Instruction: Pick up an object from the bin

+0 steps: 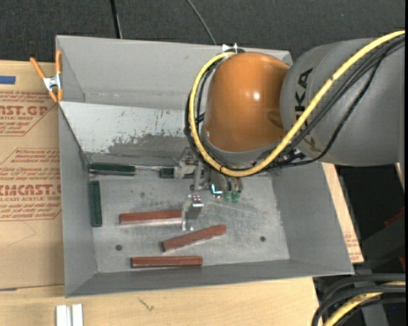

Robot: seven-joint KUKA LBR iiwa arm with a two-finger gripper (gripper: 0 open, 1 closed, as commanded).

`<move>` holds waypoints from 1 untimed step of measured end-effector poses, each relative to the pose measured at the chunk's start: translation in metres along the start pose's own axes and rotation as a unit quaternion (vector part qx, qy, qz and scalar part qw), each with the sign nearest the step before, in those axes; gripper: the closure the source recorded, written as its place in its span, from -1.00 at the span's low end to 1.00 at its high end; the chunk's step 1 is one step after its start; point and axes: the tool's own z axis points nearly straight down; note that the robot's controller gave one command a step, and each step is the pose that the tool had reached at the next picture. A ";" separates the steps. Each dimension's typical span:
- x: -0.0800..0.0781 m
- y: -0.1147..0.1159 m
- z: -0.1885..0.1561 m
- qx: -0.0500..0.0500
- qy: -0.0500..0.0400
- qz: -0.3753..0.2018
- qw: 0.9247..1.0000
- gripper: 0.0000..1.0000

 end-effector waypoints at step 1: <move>-0.002 -0.001 -0.004 0.000 -0.004 0.000 1.000 -1.00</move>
Offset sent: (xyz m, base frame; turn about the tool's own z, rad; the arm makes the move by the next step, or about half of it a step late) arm 0.0206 0.0110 -0.1432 -0.0258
